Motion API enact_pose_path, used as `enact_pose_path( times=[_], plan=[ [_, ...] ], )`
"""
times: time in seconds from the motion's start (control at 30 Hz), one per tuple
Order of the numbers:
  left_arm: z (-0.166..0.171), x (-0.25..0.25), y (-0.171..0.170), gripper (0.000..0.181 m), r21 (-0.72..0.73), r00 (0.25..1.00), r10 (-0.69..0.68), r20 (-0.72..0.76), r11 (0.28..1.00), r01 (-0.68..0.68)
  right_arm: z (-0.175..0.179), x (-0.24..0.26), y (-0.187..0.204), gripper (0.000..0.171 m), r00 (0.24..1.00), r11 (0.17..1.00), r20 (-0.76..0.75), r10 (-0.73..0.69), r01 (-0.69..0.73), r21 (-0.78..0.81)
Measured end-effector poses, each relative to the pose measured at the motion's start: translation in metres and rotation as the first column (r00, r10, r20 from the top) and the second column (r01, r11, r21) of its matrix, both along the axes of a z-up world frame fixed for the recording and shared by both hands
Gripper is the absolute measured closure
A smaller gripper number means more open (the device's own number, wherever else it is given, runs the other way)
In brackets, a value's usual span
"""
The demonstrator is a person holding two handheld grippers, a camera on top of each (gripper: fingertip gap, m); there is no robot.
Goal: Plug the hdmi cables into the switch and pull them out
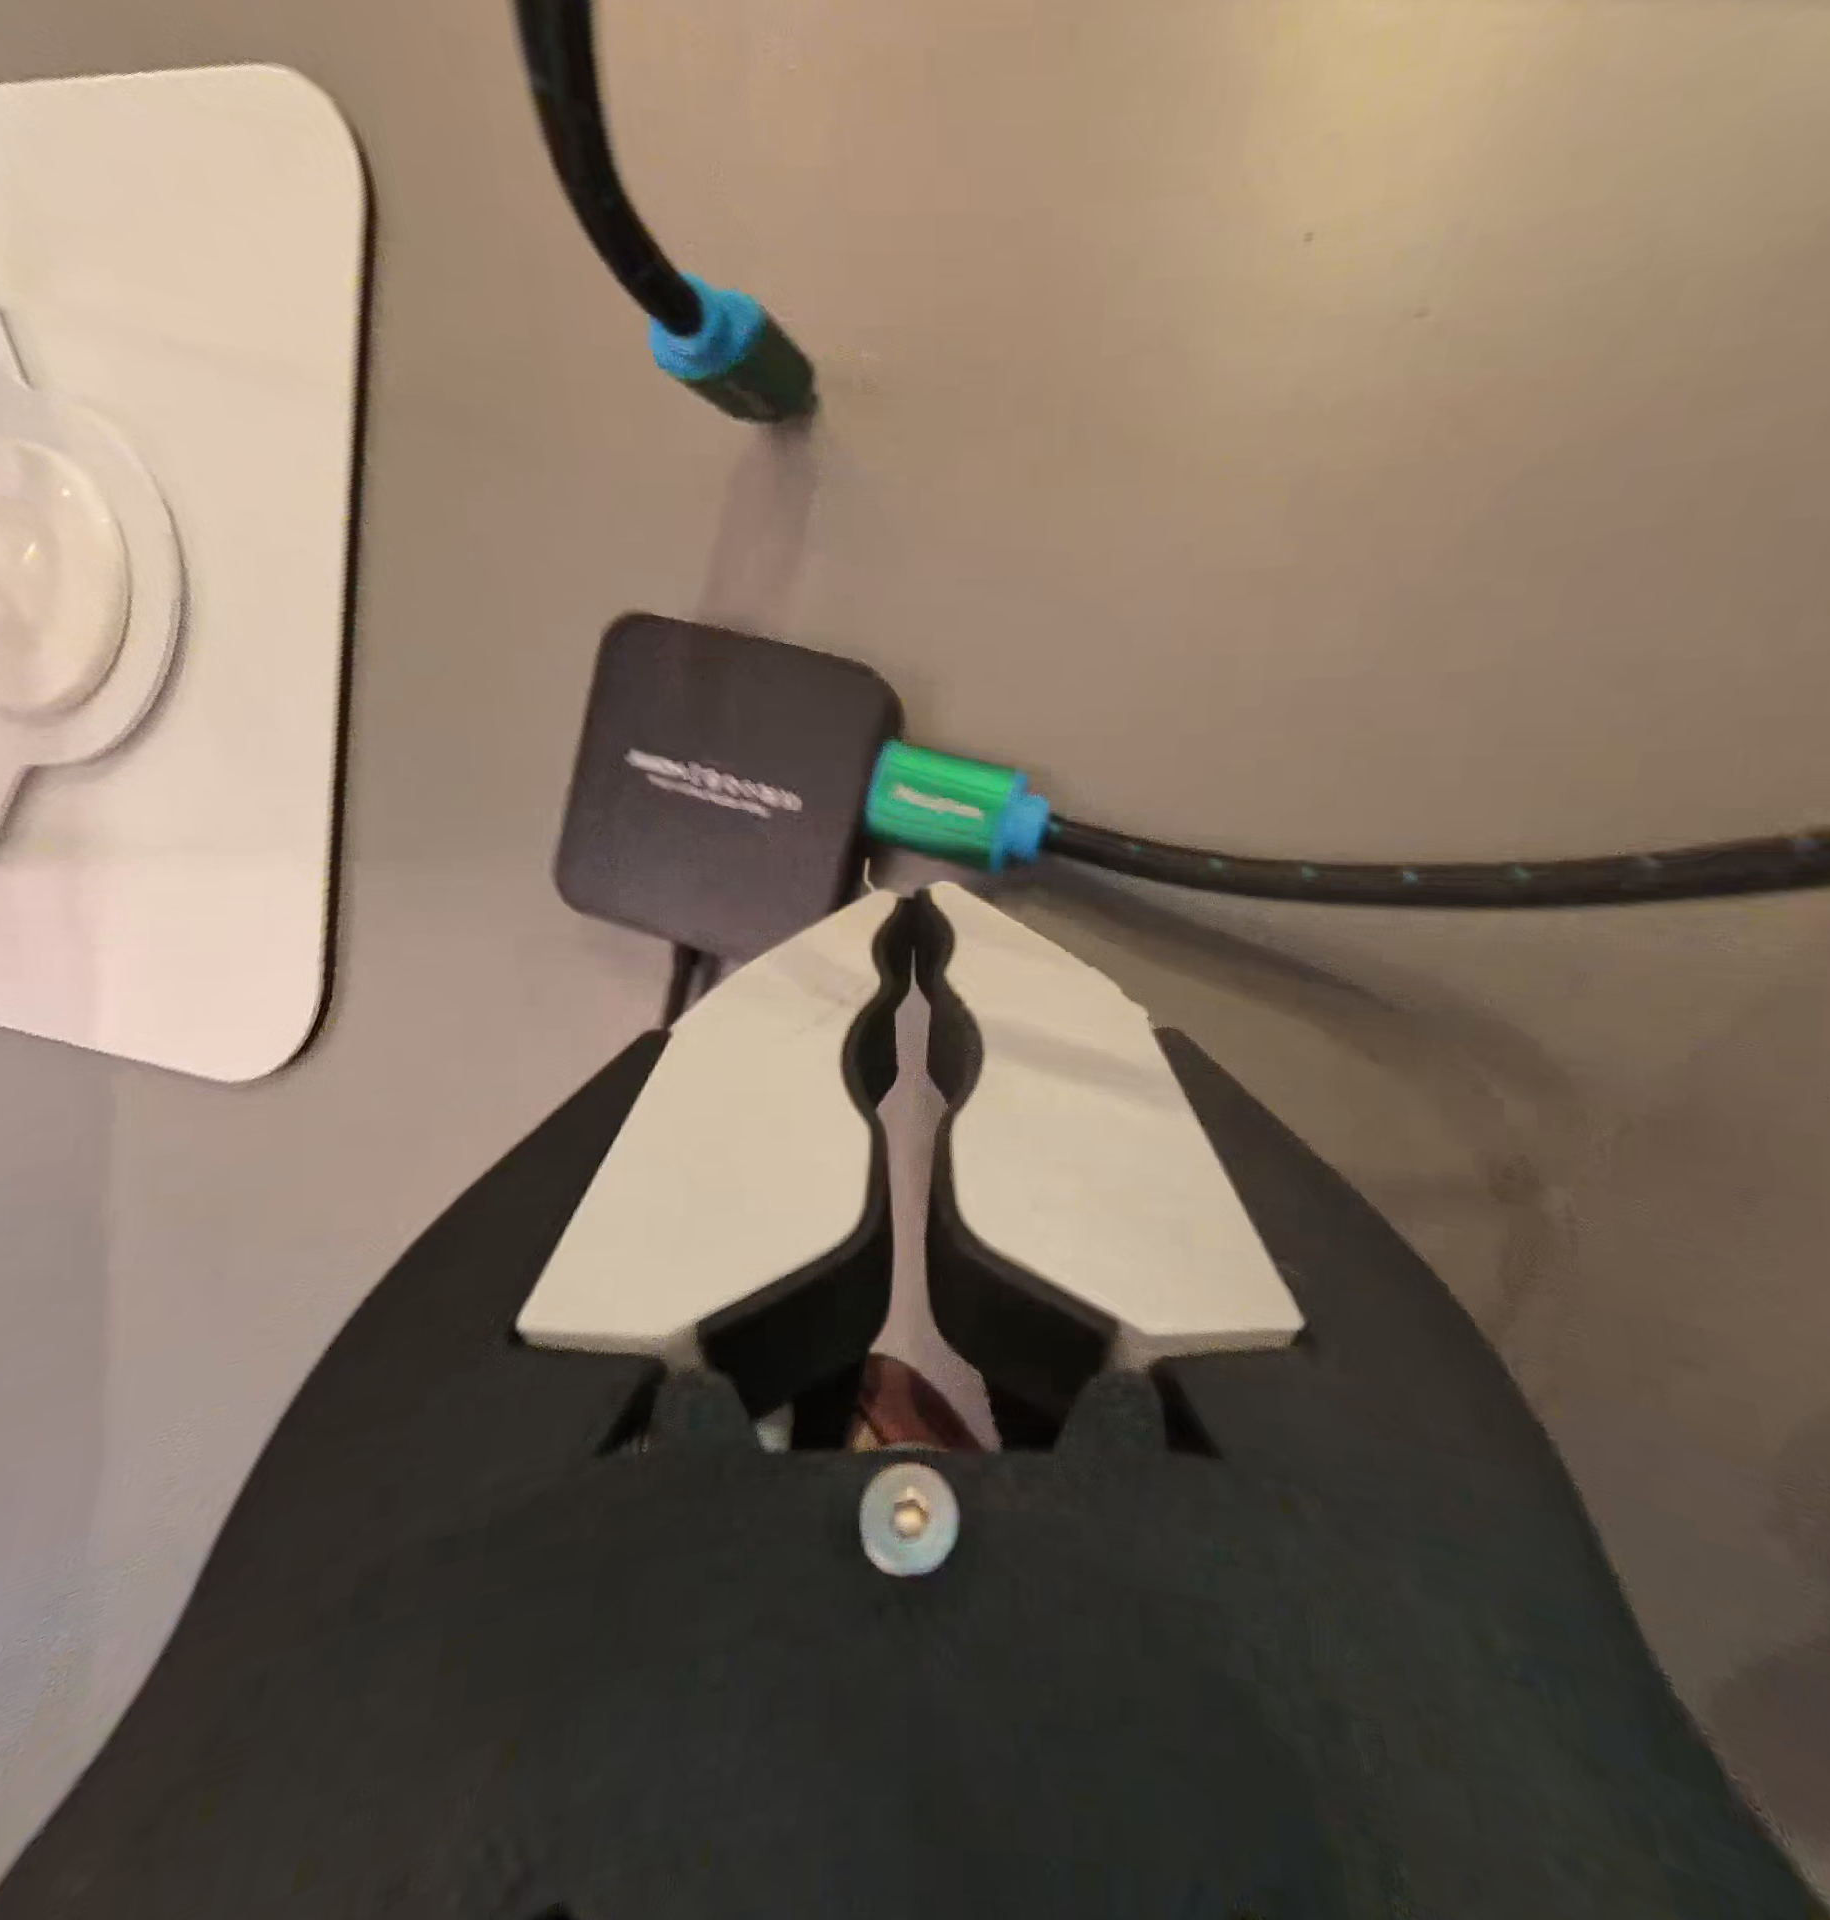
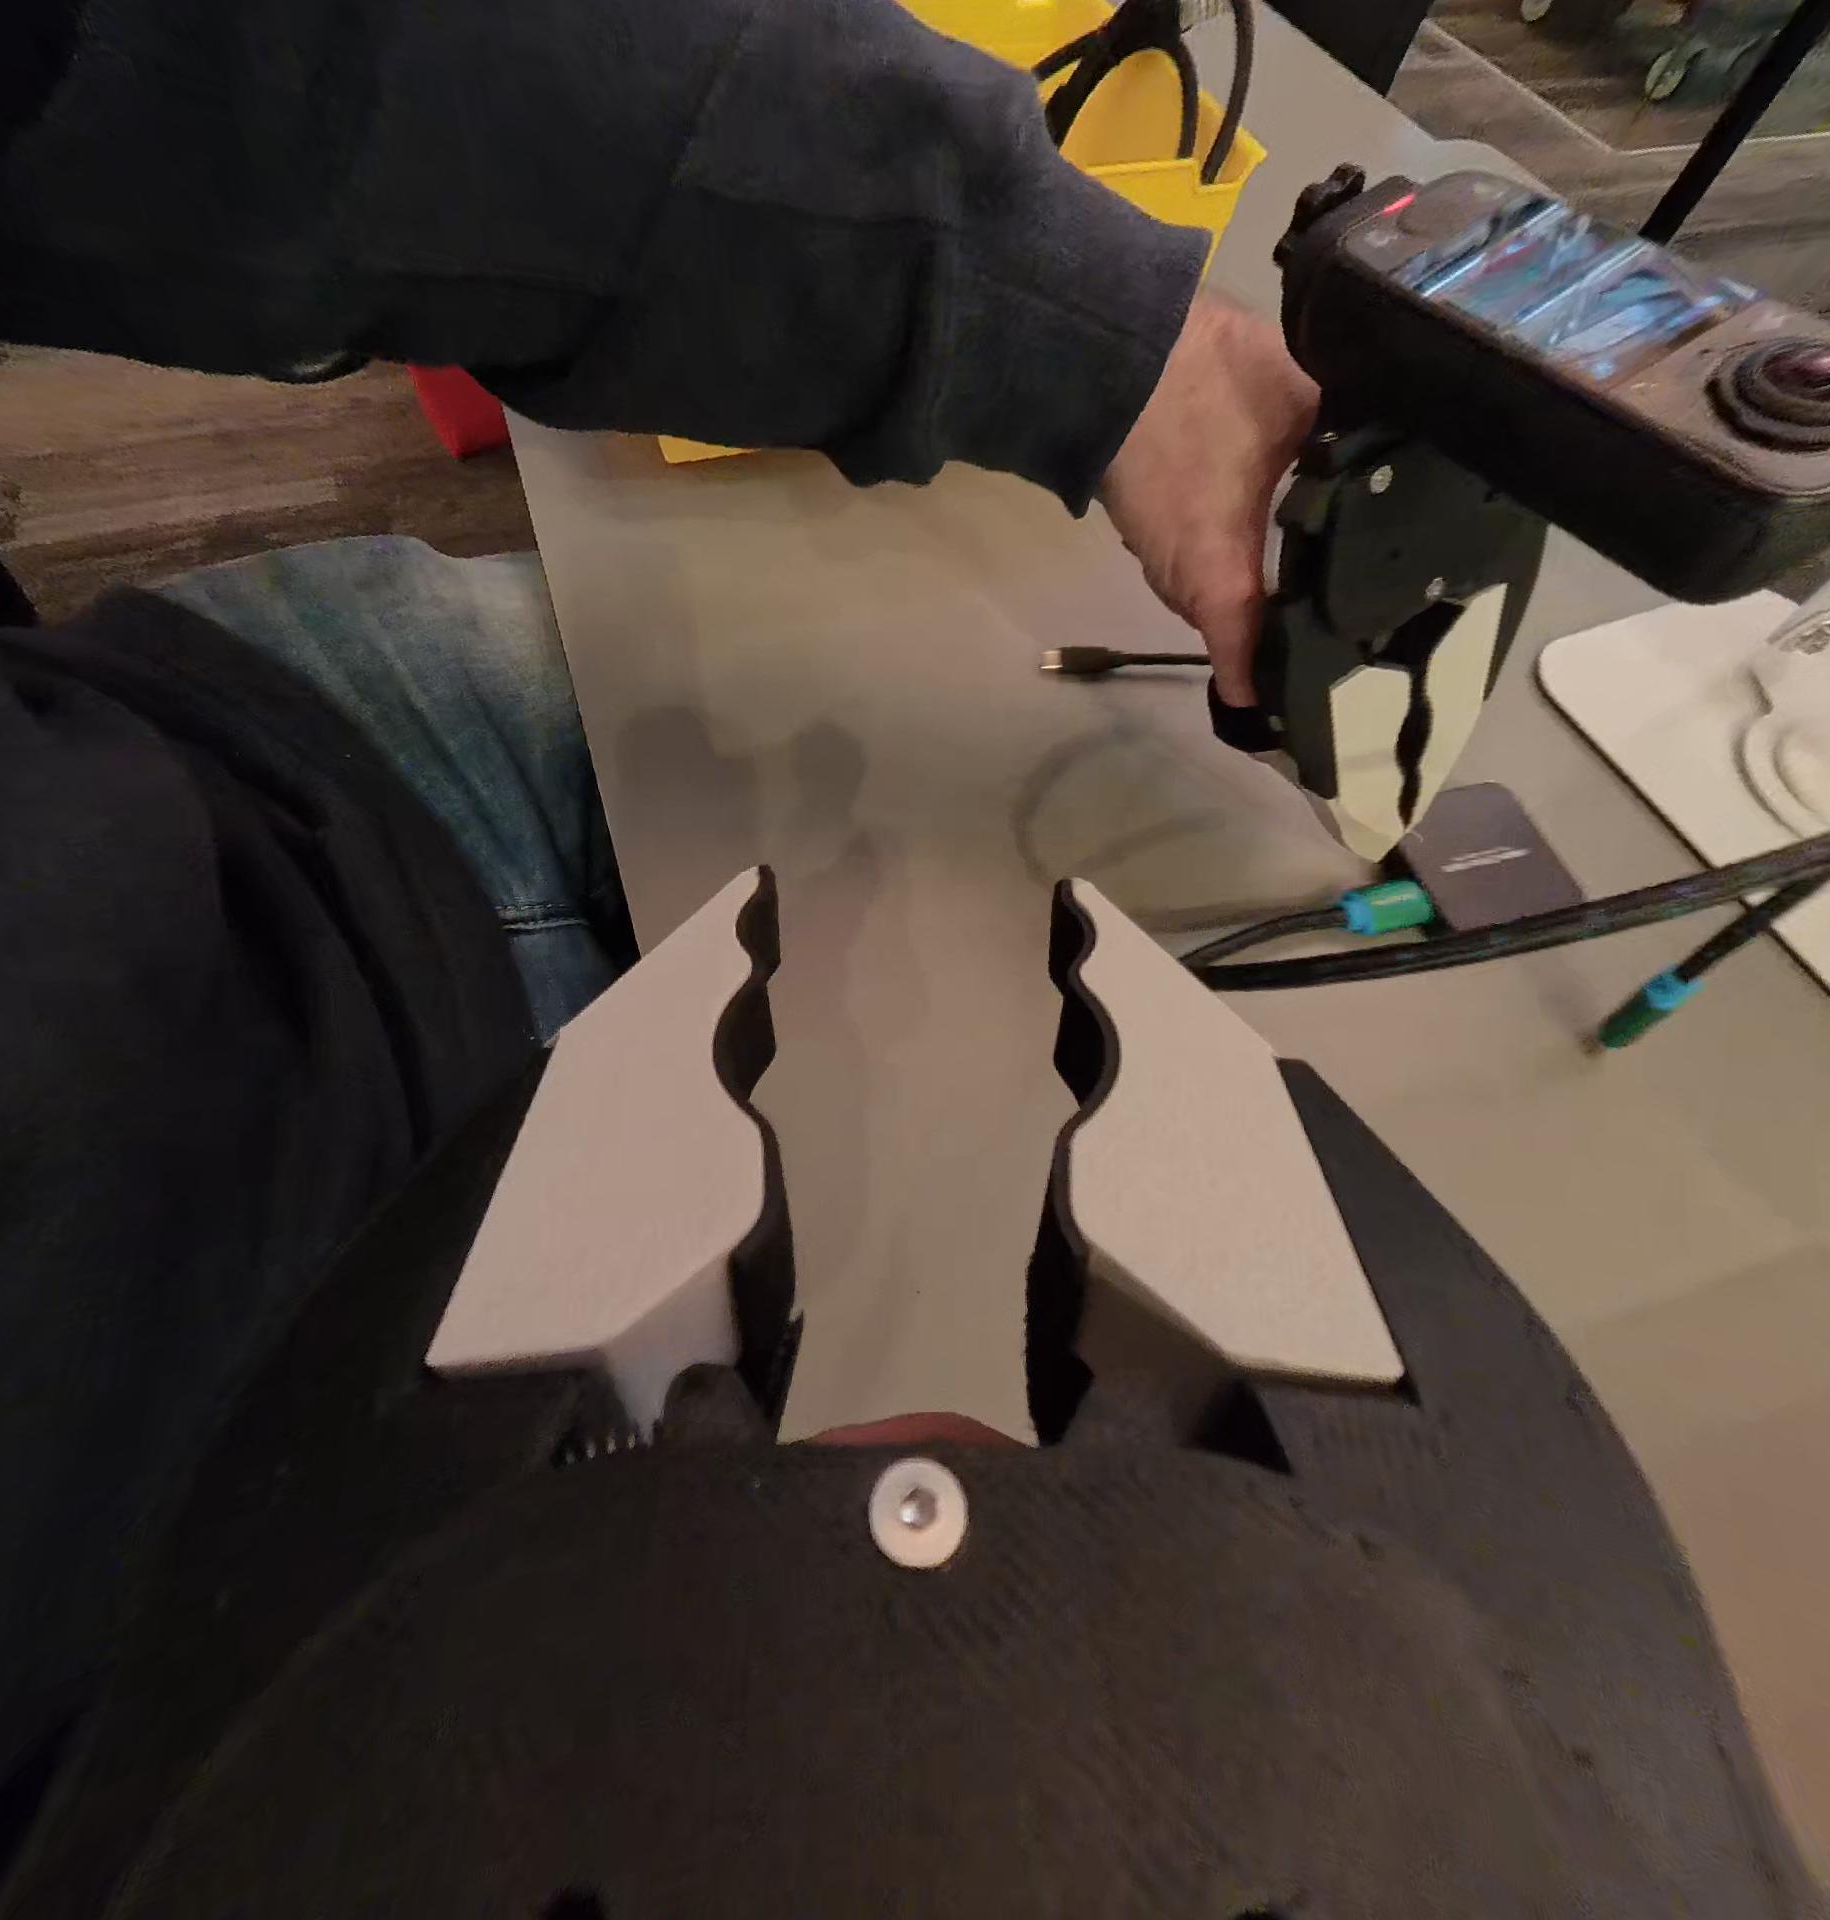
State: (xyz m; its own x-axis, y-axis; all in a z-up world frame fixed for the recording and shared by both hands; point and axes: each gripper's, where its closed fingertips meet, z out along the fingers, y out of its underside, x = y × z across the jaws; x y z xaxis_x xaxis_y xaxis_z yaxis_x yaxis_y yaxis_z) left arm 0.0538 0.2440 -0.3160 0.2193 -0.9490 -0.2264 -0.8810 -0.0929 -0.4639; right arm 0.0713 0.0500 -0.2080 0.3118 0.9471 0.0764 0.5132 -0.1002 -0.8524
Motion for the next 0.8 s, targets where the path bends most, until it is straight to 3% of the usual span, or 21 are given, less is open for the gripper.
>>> enact_pose_path(
  times=[0.07, 0.17, 0.3, 0.37, 0.53, 0.63, 0.8],
  plan=[
    [-0.003, -0.009, 0.001, 0.177, 0.05, 0.997, -0.022, -0.07, 0.998, 0.025, -0.004, -0.002, 0.007, 0.119, 0.999, 1.0, 0.03, -0.018, 0.018, 0.017],
    [0.008, -0.009, 0.008, 0.136, 0.069, 0.999, 0.002, -0.048, 0.998, 0.001, -0.011, -0.001, 0.02, 0.118, 0.997, 0.999, 0.069, -0.041, 0.038, 0.031],
    [0.008, -0.011, 0.035, 0.108, 0.067, 0.994, -0.018, -0.104, 0.997, 0.025, -0.017, -0.006, 0.035, 0.116, 0.995, 0.998, 0.09, -0.052, 0.05, 0.028],
    [-0.004, -0.012, 0.046, 0.104, 0.049, 0.985, -0.063, -0.16, 0.996, 0.072, -0.019, -0.008, 0.038, 0.116, 0.993, 0.998, 0.102, -0.053, 0.05, 0.033],
    [-0.01, 0.003, 0.058, 0.108, -0.092, 0.985, -0.131, -0.112, 0.988, 0.121, -0.026, -0.01, 0.038, 0.116, 0.993, 0.999, 0.111, -0.039, 0.037, 0.021],
    [-0.01, 0.004, 0.071, 0.12, -0.088, 0.984, -0.146, -0.102, 0.987, 0.138, -0.029, -0.007, 0.041, 0.116, 0.994, 0.999, 0.104, -0.043, 0.044, 0.0],
    [-0.008, 0.005, 0.069, 0.12, -0.118, 0.986, -0.149, -0.079, 0.983, 0.14, -0.029, -0.007, 0.049, 0.116, 0.994, 0.999, 0.095, -0.046, 0.047, -0.003]
  ],
)
